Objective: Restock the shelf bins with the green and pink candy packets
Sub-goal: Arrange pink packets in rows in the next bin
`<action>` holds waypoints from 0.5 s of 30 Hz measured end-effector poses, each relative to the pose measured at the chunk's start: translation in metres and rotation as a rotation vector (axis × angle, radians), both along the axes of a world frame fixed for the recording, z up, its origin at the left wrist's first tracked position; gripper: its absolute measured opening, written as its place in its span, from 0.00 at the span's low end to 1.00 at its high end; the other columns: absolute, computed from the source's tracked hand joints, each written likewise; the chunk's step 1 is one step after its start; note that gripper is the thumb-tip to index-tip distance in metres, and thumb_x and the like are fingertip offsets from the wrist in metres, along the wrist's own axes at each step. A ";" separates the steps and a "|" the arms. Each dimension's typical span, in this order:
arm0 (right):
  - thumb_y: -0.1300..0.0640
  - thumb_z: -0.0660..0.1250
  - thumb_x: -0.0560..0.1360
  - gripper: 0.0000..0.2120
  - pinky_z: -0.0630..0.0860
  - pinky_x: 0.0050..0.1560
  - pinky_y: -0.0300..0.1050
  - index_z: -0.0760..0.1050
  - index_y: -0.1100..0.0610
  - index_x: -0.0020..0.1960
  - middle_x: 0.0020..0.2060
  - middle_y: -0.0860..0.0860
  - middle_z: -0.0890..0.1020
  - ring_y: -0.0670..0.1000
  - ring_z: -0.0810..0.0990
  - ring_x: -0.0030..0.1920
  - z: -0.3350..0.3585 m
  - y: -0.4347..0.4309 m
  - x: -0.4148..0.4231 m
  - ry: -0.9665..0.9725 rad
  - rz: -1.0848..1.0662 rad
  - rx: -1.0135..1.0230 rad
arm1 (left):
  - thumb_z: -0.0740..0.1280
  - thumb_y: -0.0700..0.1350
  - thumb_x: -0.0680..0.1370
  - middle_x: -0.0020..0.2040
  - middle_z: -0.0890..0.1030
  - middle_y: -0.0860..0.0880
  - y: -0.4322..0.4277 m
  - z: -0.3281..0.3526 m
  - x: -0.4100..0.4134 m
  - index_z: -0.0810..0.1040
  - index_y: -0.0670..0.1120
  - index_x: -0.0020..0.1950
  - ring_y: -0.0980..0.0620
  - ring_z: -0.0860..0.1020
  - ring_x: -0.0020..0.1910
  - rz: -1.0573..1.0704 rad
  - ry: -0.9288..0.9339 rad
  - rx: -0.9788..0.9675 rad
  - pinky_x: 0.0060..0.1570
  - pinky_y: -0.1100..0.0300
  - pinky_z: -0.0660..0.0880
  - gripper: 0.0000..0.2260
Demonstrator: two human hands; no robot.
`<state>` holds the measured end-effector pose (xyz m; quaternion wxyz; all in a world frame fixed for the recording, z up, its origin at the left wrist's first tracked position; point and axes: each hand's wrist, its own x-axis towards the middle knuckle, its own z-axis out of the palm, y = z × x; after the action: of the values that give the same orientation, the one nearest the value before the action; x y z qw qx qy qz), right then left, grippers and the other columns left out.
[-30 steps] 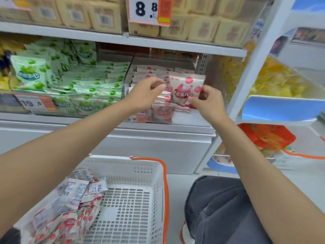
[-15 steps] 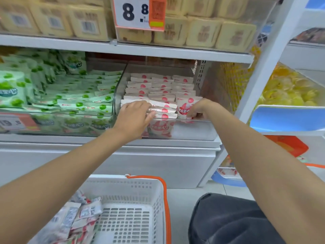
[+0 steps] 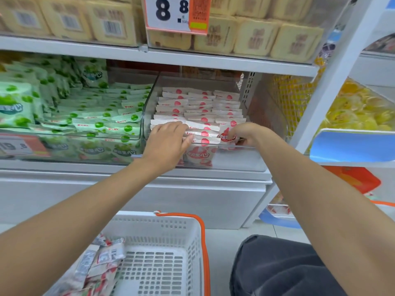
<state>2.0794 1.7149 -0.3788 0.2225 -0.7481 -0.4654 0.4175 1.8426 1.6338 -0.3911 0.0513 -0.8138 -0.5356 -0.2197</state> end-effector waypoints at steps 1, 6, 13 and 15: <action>0.67 0.69 0.73 0.18 0.74 0.45 0.45 0.72 0.64 0.62 0.55 0.58 0.76 0.55 0.76 0.52 0.001 -0.001 0.002 -0.004 -0.012 0.012 | 0.54 0.54 0.83 0.64 0.76 0.49 0.000 0.001 0.000 0.72 0.47 0.67 0.48 0.72 0.64 0.000 -0.011 -0.011 0.65 0.52 0.62 0.18; 0.59 0.74 0.70 0.34 0.70 0.66 0.53 0.62 0.62 0.71 0.65 0.60 0.70 0.61 0.69 0.66 0.020 -0.025 -0.004 -0.443 -0.006 0.335 | 0.66 0.49 0.80 0.63 0.76 0.48 -0.014 0.006 -0.003 0.76 0.46 0.63 0.47 0.71 0.64 0.031 -0.235 0.084 0.63 0.51 0.67 0.14; 0.64 0.65 0.72 0.09 0.71 0.46 0.43 0.76 0.57 0.50 0.45 0.49 0.76 0.49 0.73 0.45 0.022 -0.111 -0.071 -0.426 0.244 0.983 | 0.66 0.43 0.78 0.46 0.76 0.53 -0.067 -0.026 -0.044 0.77 0.48 0.52 0.53 0.73 0.43 0.030 -0.414 -0.060 0.44 0.56 0.71 0.04; 0.65 0.64 0.71 0.06 0.70 0.41 0.44 0.75 0.56 0.45 0.40 0.48 0.75 0.49 0.72 0.40 0.001 -0.139 -0.098 -0.369 0.381 0.981 | 0.65 0.42 0.77 0.45 0.77 0.54 -0.083 -0.048 -0.072 0.77 0.49 0.50 0.54 0.73 0.40 0.086 -0.408 -0.290 0.43 0.56 0.72 0.04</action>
<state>1.9817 1.5758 -0.3781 0.3801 -0.5204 -0.7633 0.0467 1.7708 1.5510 -0.4390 -0.1657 -0.7279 -0.5949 -0.2981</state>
